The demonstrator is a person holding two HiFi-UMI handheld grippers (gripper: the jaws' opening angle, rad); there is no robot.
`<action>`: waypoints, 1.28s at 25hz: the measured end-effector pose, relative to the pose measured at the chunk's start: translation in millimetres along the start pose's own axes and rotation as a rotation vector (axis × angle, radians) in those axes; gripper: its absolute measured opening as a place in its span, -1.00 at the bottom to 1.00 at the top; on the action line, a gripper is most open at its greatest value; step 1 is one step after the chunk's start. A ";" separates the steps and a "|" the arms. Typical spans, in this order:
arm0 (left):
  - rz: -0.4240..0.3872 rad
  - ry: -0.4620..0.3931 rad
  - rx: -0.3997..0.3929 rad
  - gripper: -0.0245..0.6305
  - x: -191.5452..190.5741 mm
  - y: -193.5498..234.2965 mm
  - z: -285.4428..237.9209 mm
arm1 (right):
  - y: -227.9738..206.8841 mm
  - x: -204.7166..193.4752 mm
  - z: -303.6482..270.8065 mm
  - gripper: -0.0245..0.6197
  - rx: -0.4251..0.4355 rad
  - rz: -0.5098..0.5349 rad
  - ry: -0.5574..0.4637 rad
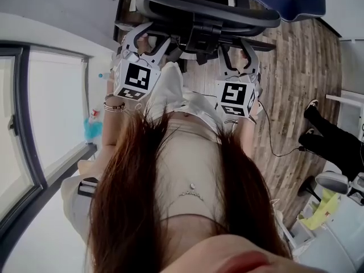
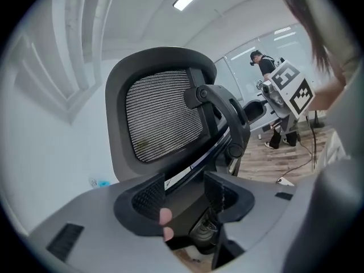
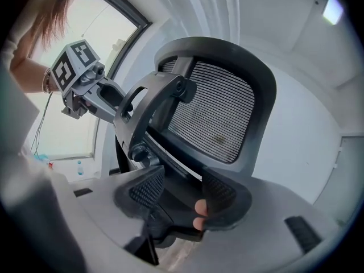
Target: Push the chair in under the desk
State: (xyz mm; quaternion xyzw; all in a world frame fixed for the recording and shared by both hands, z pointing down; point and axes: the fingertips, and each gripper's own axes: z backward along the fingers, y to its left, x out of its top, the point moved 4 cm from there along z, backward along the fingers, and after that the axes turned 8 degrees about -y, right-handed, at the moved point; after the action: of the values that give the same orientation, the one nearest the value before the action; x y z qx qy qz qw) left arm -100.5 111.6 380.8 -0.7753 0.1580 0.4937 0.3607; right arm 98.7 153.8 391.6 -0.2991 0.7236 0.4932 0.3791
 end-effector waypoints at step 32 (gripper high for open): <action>0.070 0.026 -0.010 -0.26 -3.1 9.5 -10.6 | -8.0 -2.2 -13.2 -0.22 0.064 -0.006 -0.091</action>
State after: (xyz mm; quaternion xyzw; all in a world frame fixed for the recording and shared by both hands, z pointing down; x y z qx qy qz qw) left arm -100.7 97.1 382.4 -0.7775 0.1871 0.4968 0.3372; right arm 102.9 138.9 392.6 -0.2666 0.7201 0.4818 0.4223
